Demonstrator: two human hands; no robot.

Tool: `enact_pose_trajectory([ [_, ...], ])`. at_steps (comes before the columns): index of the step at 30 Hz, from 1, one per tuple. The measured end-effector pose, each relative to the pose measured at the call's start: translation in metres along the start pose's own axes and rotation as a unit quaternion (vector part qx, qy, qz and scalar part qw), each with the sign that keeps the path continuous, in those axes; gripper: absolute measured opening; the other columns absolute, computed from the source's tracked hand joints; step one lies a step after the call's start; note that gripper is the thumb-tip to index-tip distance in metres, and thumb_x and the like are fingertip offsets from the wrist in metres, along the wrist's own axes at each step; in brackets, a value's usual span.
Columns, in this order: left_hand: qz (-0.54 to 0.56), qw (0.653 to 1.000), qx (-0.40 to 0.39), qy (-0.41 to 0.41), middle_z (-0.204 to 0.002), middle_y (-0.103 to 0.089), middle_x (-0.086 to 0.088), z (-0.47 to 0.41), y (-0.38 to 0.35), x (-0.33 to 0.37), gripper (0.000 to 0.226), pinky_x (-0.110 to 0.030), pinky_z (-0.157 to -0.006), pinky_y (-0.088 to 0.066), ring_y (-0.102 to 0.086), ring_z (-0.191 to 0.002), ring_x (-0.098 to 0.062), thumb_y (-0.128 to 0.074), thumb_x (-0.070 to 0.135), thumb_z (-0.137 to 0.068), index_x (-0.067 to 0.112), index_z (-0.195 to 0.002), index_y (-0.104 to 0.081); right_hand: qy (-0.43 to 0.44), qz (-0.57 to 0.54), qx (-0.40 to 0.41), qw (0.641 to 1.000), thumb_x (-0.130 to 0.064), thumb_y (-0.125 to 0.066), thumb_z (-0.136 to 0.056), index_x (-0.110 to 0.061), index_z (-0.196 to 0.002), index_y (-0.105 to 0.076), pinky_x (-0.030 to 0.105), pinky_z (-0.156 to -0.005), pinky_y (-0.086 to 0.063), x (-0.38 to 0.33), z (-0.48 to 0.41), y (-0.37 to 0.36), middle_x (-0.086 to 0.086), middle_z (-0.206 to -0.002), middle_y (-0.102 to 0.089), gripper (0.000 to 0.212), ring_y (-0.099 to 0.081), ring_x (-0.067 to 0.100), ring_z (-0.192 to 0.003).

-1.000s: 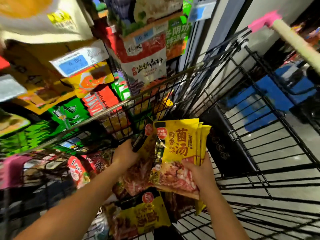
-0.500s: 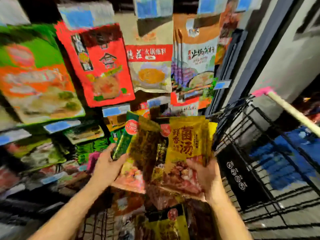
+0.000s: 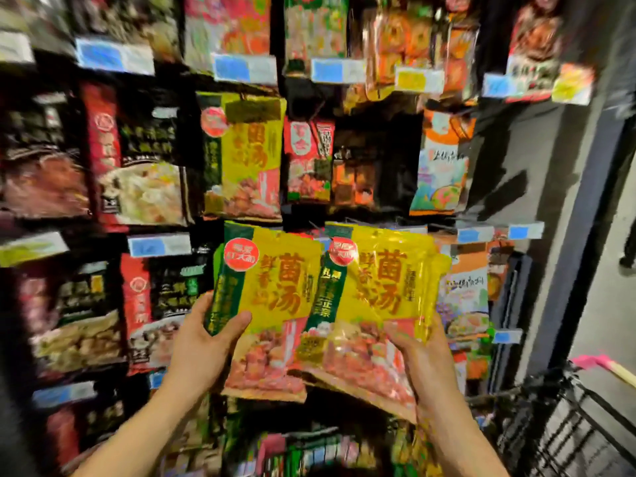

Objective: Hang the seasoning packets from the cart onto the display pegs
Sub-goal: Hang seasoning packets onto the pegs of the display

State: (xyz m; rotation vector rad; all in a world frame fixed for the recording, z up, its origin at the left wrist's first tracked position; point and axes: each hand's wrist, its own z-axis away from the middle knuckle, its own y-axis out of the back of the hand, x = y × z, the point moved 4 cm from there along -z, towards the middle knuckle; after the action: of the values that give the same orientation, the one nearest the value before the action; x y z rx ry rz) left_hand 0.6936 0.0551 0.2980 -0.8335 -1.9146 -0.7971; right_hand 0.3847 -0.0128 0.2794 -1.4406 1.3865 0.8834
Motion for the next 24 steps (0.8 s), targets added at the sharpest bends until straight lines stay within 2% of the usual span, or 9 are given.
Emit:
enact_pose_trajectory([
  [2,0.020,0.999,0.023,-0.019,-0.104,-0.072,0.008,-0.016,0.014,0.016,0.031,-0.006,-0.065,-0.044,-0.065,-0.080,0.008,-0.075,0.021,-0.090,0.023,-0.118,-0.062,0.020,-0.031,-0.011,0.999,-0.019,-0.082,-0.075,-0.022,-0.130,-0.061,0.052,-0.103,-0.052,-0.019,-0.014,-0.016,0.002,-0.109,-0.078,0.059,-0.074,0.024,-0.102],
  [5,0.046,0.997,0.058,-0.038,-0.097,-0.071,0.011,-0.044,0.025,0.038,0.025,-0.006,-0.064,-0.044,-0.065,-0.075,0.012,-0.076,0.016,-0.089,0.033,-0.102,-0.062,0.051,-0.062,-0.011,0.997,-0.038,-0.083,-0.065,-0.031,-0.135,-0.057,0.054,-0.106,-0.049,-0.046,-0.039,-0.037,-0.003,-0.119,-0.075,0.076,-0.071,0.024,-0.111],
  [8,0.061,0.993,0.088,-0.057,-0.104,-0.072,0.006,-0.074,0.030,0.059,0.032,-0.021,-0.074,-0.045,-0.068,-0.091,-0.003,-0.078,0.023,-0.088,0.026,-0.117,-0.064,0.073,-0.093,-0.019,0.993,-0.046,-0.087,-0.058,-0.029,-0.138,-0.056,0.057,-0.107,-0.048,-0.065,-0.068,-0.053,-0.001,-0.122,-0.074,0.088,-0.070,0.028,-0.115],
  [10,0.071,0.990,0.095,-0.071,-0.117,-0.066,0.014,-0.095,0.029,0.078,0.050,-0.016,-0.081,-0.044,-0.064,-0.099,-0.001,-0.076,0.025,-0.090,0.029,-0.134,-0.054,0.076,-0.097,-0.033,0.992,-0.039,-0.088,-0.065,-0.025,-0.138,-0.057,0.055,-0.105,-0.050,-0.083,-0.084,-0.061,-0.001,-0.119,-0.075,0.080,-0.071,0.025,-0.111],
  [12,0.065,0.988,0.099,-0.097,-0.122,-0.061,0.023,-0.116,0.029,0.096,0.057,-0.011,-0.088,-0.043,-0.059,-0.103,0.008,-0.074,0.026,-0.092,0.037,-0.140,-0.045,0.094,-0.093,-0.042,0.990,-0.019,-0.082,-0.080,-0.022,-0.134,-0.059,0.046,-0.102,-0.053,-0.099,-0.101,-0.065,0.000,-0.114,-0.077,0.059,-0.073,0.019,-0.103],
  [14,0.063,0.987,0.102,-0.108,-0.130,-0.064,0.016,-0.139,0.030,0.108,0.066,-0.023,-0.101,-0.045,-0.061,-0.114,-0.001,-0.074,0.029,-0.093,0.039,-0.149,-0.042,0.105,-0.099,-0.037,0.989,-0.006,-0.076,-0.086,-0.021,-0.131,-0.060,0.040,-0.096,-0.055,-0.107,-0.119,-0.065,0.001,-0.109,-0.077,0.050,-0.074,0.013,-0.096],
  [18,0.084,0.986,0.107,-0.093,-0.135,-0.063,0.010,-0.170,0.030,0.126,0.068,-0.040,-0.110,-0.044,-0.060,-0.122,-0.011,-0.073,0.028,-0.094,0.044,-0.151,-0.040,0.099,-0.108,-0.042,0.988,-0.008,-0.076,-0.088,-0.023,-0.131,-0.059,0.050,-0.101,-0.054,-0.111,-0.144,-0.065,0.004,-0.114,-0.076,0.049,-0.073,0.024,-0.104],
  [20,0.084,0.985,0.115,-0.096,-0.134,-0.063,0.009,-0.178,0.030,0.133,0.066,-0.042,-0.110,-0.044,-0.060,-0.122,-0.014,-0.072,0.027,-0.094,0.042,-0.151,-0.041,0.098,-0.107,-0.043,0.988,-0.010,-0.078,-0.088,-0.025,-0.131,-0.059,0.057,-0.103,-0.052,-0.111,-0.151,-0.065,0.003,-0.114,-0.076,0.050,-0.072,0.028,-0.107],
  [24,0.079,0.985,0.113,-0.103,-0.128,-0.067,0.015,-0.186,0.029,0.135,0.065,-0.044,-0.111,-0.044,-0.062,-0.119,-0.010,-0.073,0.030,-0.094,0.045,-0.150,-0.043,0.094,-0.110,-0.058,0.988,-0.015,-0.081,-0.084,-0.029,-0.131,-0.058,0.060,-0.103,-0.051,-0.113,-0.159,-0.065,0.002,-0.115,-0.076,0.053,-0.072,0.031,-0.109],
])
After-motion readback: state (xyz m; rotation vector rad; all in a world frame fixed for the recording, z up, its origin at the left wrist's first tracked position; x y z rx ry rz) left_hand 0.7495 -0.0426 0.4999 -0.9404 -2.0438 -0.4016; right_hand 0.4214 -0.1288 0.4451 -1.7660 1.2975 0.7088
